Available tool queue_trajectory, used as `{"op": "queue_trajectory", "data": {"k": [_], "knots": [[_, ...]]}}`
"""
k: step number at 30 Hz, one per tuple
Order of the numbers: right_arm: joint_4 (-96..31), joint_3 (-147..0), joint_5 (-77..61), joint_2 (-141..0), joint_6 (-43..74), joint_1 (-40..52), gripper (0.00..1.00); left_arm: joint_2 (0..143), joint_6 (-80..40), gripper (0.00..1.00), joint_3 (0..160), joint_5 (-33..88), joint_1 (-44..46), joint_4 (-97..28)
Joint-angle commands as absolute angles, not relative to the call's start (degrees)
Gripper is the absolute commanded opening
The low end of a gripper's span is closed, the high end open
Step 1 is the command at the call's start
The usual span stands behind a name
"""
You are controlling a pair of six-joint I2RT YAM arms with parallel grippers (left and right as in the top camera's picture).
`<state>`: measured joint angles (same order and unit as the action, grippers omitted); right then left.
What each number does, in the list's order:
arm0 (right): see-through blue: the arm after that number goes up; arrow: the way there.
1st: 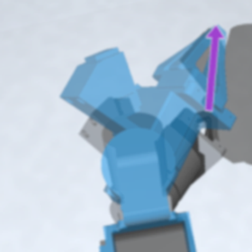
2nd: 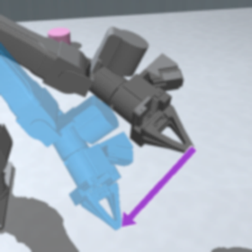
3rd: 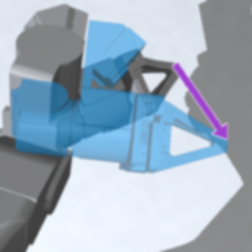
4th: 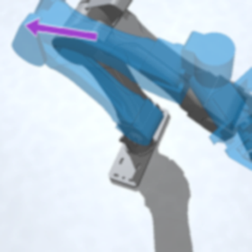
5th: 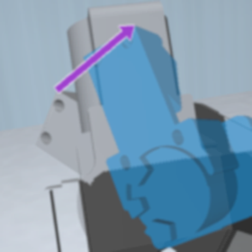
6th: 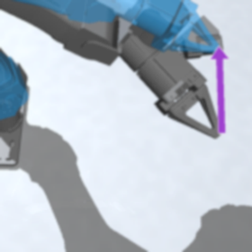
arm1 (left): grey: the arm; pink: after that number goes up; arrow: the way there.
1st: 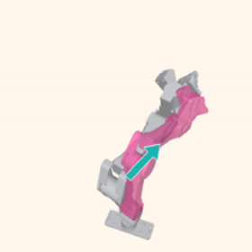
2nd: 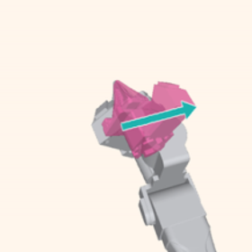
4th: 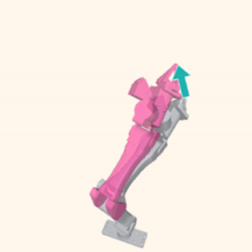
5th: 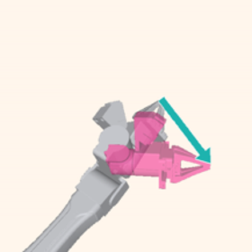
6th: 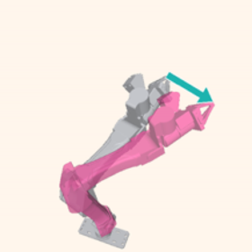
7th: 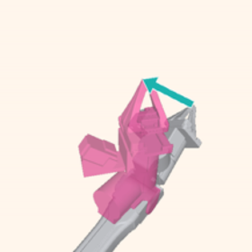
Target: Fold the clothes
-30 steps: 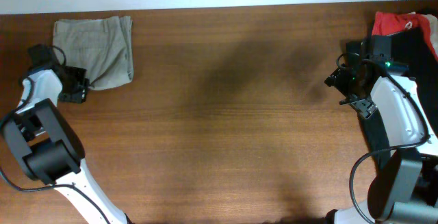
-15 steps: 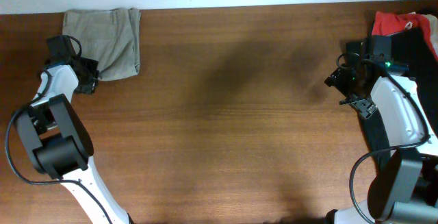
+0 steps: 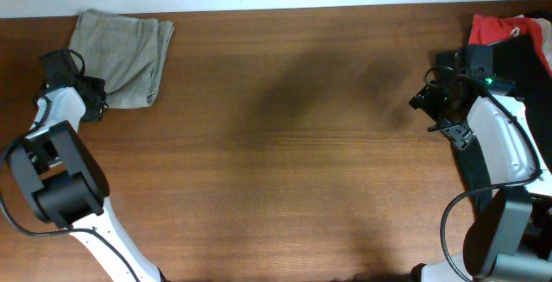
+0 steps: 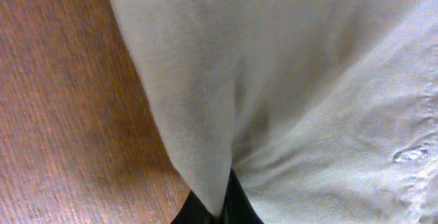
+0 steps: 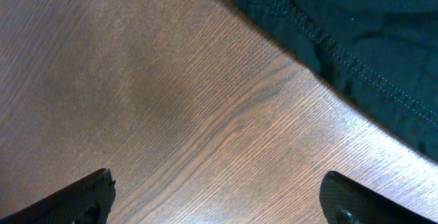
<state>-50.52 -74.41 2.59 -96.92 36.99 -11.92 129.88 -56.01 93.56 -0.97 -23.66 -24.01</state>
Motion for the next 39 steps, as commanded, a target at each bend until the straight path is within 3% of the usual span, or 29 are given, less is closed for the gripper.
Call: {"op": "queue_trajectory", "data": {"k": [1,7,13,22,28,32,39], "knots": [[-50.52,-74.81,3.70,-97.14,36.71,-12.08,0.99,131.46,-55.64,0.01,92.75,-6.50,-31.18,-29.15],[-50.52,-74.81,3.70,-97.14,36.71,-12.08,0.99,131.46,-53.63,0.01,92.73,-4.01,-41.85,-34.44],[-50.52,-74.81,3.70,-97.14,36.71,-12.08,0.99,132.29,-36.25,0.01,92.73,2.37,-35.77,-21.98],[-50.52,-74.81,3.70,-97.14,36.71,-12.08,0.99,136.40,-31.48,0.01,92.75,2.81,-33.52,-14.13],[-50.52,-74.81,3.70,-97.14,36.71,-12.08,0.99,136.40,-18.85,0.01,93.30,5.80,-35.11,-17.21],[-50.52,-74.81,3.70,-97.14,36.71,-12.08,0.99,136.40,-16.80,0.01,93.54,7.94,-38.33,-17.65],[-50.52,-74.81,3.70,-97.14,36.71,-12.08,0.99,136.40,-5.50,0.01,93.54,18.70,-40.16,-21.56]]}}
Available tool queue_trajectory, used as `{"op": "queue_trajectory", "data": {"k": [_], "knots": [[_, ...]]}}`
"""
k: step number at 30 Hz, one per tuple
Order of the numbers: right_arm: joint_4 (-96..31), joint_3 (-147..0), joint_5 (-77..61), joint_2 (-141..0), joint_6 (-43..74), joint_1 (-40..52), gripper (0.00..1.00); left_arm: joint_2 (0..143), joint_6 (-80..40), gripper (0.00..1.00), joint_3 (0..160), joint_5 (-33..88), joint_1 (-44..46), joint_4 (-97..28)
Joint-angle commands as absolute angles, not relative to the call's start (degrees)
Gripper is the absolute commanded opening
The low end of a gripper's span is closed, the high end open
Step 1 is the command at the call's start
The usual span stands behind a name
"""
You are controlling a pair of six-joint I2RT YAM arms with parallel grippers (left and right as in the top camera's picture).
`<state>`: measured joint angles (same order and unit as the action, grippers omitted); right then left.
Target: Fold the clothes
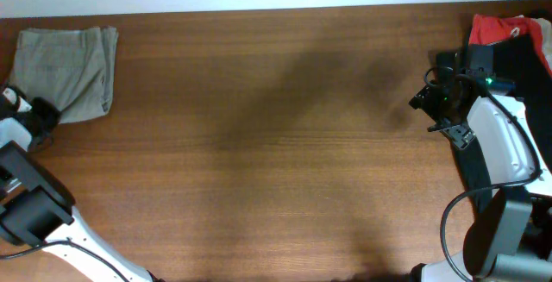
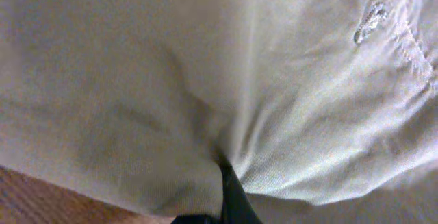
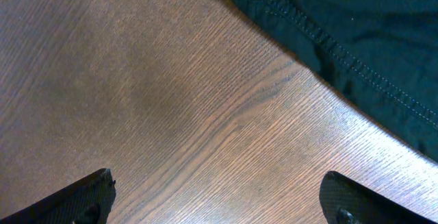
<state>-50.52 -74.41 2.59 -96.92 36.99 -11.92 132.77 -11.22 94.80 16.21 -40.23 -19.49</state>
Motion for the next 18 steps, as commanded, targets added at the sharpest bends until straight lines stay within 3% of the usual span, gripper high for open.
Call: {"op": "queue_trajectory", "data": {"k": [1,18], "knots": [[-50.52,-74.81,3.70,-97.14,36.71,-12.08,0.99,136.40,-5.61,0.01,93.54,18.68,-39.90,-21.04],[-50.52,-74.81,3.70,-97.14,36.71,-12.08,0.99,138.93,-21.17,0.01,93.54,12.93,-29.47,-3.75]]}}
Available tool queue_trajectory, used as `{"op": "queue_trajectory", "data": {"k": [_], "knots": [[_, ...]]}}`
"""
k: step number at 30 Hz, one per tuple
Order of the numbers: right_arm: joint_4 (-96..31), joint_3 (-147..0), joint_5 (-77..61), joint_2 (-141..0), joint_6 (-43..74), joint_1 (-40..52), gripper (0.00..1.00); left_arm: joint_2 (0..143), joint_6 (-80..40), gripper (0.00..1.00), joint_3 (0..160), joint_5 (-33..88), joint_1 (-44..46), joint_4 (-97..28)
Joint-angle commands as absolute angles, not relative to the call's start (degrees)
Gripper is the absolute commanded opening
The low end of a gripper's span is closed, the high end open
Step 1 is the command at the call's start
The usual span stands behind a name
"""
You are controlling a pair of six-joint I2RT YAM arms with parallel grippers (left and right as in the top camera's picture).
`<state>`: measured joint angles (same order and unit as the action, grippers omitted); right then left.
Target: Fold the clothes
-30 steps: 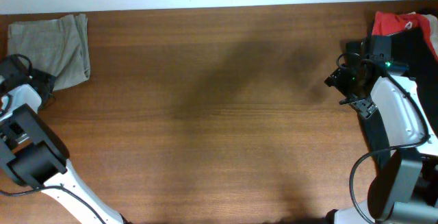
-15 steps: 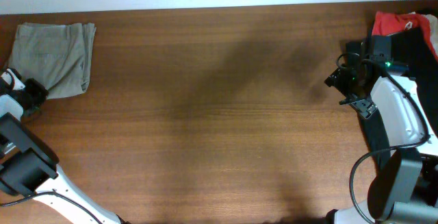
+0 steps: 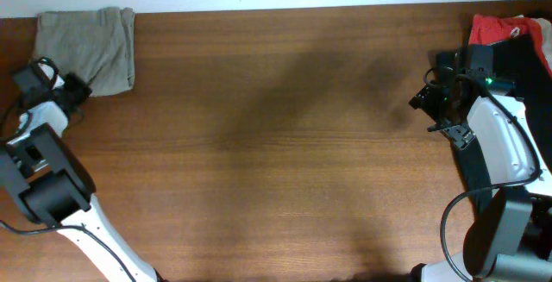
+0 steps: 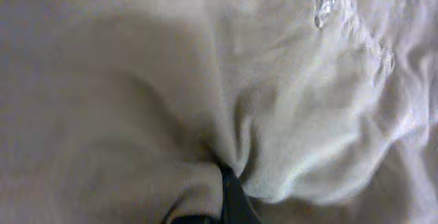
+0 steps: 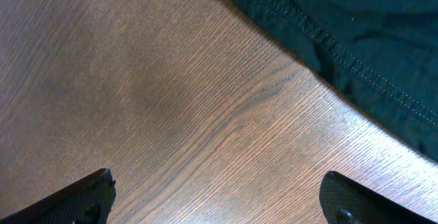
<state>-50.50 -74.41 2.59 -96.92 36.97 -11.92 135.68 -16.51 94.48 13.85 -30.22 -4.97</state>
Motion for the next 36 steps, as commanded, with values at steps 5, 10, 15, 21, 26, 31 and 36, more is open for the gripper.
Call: {"op": "queue_trajectory", "data": {"k": [5,10,15,21,26,31,36], "knots": [[-50.52,-74.81,3.70,-97.14,36.71,-12.08,0.99,139.22,-21.39,0.27,93.56,11.09,-30.35,-3.66],[-50.52,-74.81,3.70,-97.14,36.71,-12.08,0.99,139.17,-21.19,0.73,94.28,11.09,-33.23,-7.68],[-50.52,-74.81,3.70,-97.14,36.71,-12.08,0.99,139.17,-20.84,0.76,101.16,11.09,-36.42,-20.25],[-50.52,-74.81,3.70,-97.14,36.71,-12.08,0.99,139.17,-18.11,0.81,112.03,11.07,-35.38,-33.65],[-50.52,-74.81,3.70,-97.14,36.71,-12.08,0.99,139.11,-17.91,0.57,119.87,11.09,-34.48,-41.08],[-50.52,-74.81,3.70,-97.14,36.71,-12.08,0.98,139.06,-16.40,0.01,120.33,10.63,-33.63,-42.13],[-50.52,-74.81,3.70,-97.14,36.71,-12.08,0.99,139.15,-16.40,0.01,120.29,4.21,-32.99,-41.82]]}}
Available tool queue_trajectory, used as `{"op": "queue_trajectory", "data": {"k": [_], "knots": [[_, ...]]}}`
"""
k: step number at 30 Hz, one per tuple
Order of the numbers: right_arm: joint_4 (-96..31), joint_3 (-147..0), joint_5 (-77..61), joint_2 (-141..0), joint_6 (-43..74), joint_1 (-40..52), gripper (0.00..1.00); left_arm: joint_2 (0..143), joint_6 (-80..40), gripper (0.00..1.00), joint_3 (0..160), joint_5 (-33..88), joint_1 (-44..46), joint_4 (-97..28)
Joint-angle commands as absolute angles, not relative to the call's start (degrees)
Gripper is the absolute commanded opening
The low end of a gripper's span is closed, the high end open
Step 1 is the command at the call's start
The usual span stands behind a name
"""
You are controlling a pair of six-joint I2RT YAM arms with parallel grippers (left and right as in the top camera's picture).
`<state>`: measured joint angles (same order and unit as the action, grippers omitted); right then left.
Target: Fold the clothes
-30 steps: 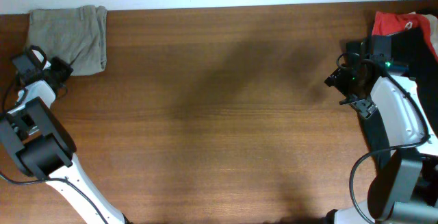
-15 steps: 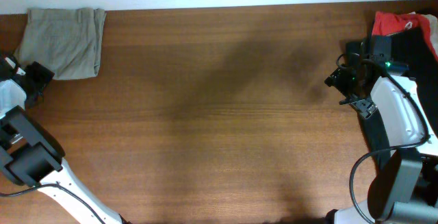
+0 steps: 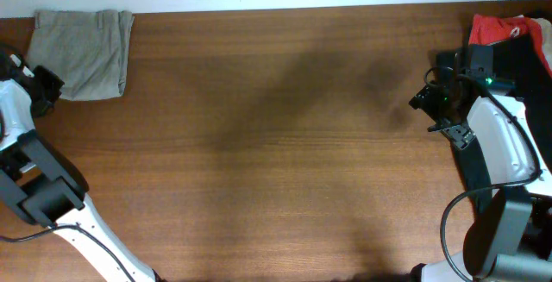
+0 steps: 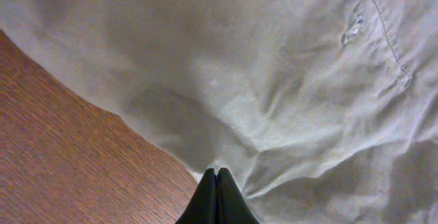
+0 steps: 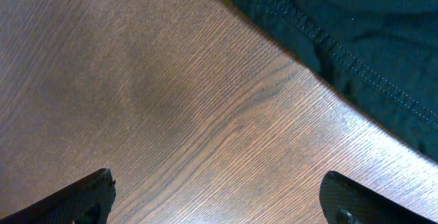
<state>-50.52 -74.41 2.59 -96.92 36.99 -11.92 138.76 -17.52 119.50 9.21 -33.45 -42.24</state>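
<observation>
A folded grey-khaki garment (image 3: 79, 53) lies at the far left corner of the table, and it fills most of the left wrist view (image 4: 287, 80). My left gripper (image 3: 45, 84) is at the garment's near left edge. Its fingers are shut, and their bare tips (image 4: 217, 183) are pressed together over the cloth's border with no cloth seen between them. My right gripper (image 3: 429, 101) is open over bare wood, its fingertips (image 5: 89, 190) spread wide apart. A dark garment (image 5: 356, 32) lies just beyond it.
At the far right edge of the wooden table (image 3: 276, 144) is a pile of clothes, with a red garment (image 3: 496, 30) beside the dark one (image 3: 528, 58). The far edge of the table runs just behind both the folded garment and the pile.
The grey garment has shifted slightly left. Cloth was bunched around my left fingertips; now the tips show bare at its edge, with wood to the left. The right arm has not moved.
The folded grey garment first lay further right, with my left gripper shut on its near left corner. Then it lay at the table's far left end, still pinched. Then it was up by the far edge, where it lies now with the fingertips bare.
</observation>
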Motion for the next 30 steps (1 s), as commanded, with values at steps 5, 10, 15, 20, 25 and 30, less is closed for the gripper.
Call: {"op": "queue_trajectory", "data": {"k": [5,10,15,20,25,30], "knots": [[-50.52,-74.81,3.70,-97.14,36.71,-12.08,0.99,141.82,-14.02,0.01,120.09,1.23,-32.99,-41.25],[-50.52,-74.81,3.70,-97.14,36.71,-12.08,0.99,143.57,-14.02,0.01,120.11,1.21,-32.99,-40.75],[-50.52,-74.81,3.70,-97.14,36.71,-12.08,0.99,142.69,-14.04,0.01,120.25,1.23,-32.99,-43.18],[-50.52,-74.81,3.70,-97.14,36.71,-12.08,0.99,135.48,-14.11,0.01,120.49,1.30,-32.18,-44.73],[-50.52,-74.81,3.70,-97.14,36.71,-12.08,0.99,123.61,-14.28,0.01,120.49,16.40,-29.87,-46.30],[-48.56,-74.81,-9.45,-97.14,38.85,-12.08,0.99,116.49,-15.84,0.14,120.49,35.62,-26.48,-47.97]]}}
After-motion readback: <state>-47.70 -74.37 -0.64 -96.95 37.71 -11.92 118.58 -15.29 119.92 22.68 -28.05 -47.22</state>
